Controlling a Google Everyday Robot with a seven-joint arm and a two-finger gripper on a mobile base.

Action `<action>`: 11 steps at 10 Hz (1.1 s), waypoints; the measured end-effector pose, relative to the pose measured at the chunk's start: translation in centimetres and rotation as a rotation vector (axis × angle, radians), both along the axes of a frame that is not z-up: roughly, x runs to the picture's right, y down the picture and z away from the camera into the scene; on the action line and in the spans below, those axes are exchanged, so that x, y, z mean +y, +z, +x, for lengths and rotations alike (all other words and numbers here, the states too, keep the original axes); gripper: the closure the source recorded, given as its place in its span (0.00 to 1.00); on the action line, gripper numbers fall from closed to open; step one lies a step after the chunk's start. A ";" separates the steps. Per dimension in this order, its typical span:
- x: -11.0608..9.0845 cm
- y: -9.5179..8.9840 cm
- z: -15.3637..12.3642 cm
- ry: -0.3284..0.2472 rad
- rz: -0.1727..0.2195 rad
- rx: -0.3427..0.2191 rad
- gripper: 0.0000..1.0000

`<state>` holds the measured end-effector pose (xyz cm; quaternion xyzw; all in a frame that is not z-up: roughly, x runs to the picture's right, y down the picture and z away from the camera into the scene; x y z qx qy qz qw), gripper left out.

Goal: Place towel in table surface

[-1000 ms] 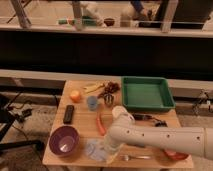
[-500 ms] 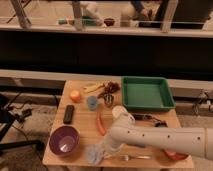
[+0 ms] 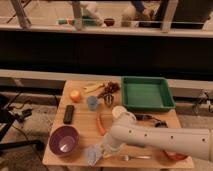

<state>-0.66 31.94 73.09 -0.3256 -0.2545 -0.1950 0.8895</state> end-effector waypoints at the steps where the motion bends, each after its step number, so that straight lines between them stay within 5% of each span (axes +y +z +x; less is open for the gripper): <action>1: -0.1 -0.4 0.0 -0.002 -0.002 -0.003 0.82; 7: -0.1 -0.9 1.2 -0.019 0.000 0.014 0.82; 11: -0.8 0.7 2.9 -0.045 0.026 0.072 0.82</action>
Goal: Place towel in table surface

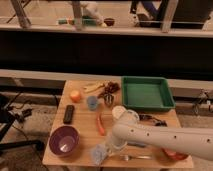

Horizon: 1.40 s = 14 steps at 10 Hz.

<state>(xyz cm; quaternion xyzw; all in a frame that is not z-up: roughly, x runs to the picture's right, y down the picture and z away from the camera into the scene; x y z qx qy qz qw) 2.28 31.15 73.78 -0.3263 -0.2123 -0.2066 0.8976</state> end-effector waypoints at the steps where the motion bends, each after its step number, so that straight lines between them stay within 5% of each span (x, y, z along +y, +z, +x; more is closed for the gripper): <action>1: -0.2 0.3 -0.2 -0.005 0.005 0.004 0.82; 9: 0.6 -1.1 -5.1 -0.032 -0.003 -0.077 0.82; 14: 1.1 -2.4 -2.5 -0.024 -0.022 -0.070 0.82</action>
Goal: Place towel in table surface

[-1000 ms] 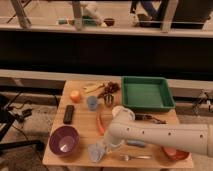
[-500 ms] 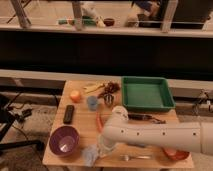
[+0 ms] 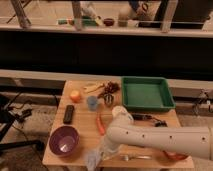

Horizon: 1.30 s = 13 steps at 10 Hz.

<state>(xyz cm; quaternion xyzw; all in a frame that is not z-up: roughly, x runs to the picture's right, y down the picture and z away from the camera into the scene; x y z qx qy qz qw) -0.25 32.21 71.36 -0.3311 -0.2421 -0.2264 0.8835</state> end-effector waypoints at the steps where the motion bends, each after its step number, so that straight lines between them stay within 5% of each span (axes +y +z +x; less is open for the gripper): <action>1: -0.1 0.2 1.3 0.003 0.002 0.018 0.82; 7: -1.6 3.0 3.9 0.010 0.024 0.100 0.82; 13: -1.5 2.2 -2.4 -0.026 0.032 0.029 0.82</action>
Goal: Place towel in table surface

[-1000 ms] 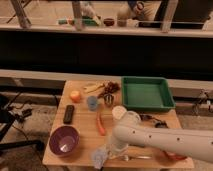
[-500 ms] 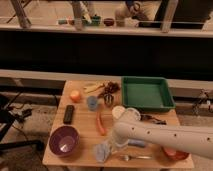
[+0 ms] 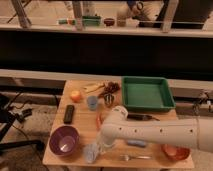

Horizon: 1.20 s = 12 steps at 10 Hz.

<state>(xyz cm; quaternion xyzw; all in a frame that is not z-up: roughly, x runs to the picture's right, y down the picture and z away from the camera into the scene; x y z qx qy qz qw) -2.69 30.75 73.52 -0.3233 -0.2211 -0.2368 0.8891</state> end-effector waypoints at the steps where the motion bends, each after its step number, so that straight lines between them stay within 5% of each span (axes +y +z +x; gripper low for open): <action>1: 0.3 -0.4 -0.4 -0.002 -0.008 -0.012 0.82; 3: 1.1 -1.4 -0.9 -0.010 -0.026 -0.037 0.82; 6: 1.9 -2.7 1.8 -0.014 -0.048 -0.026 0.82; 9: 1.1 -1.9 6.6 0.013 -0.042 0.041 0.82; 12: -0.7 0.4 8.5 0.034 -0.023 0.092 0.82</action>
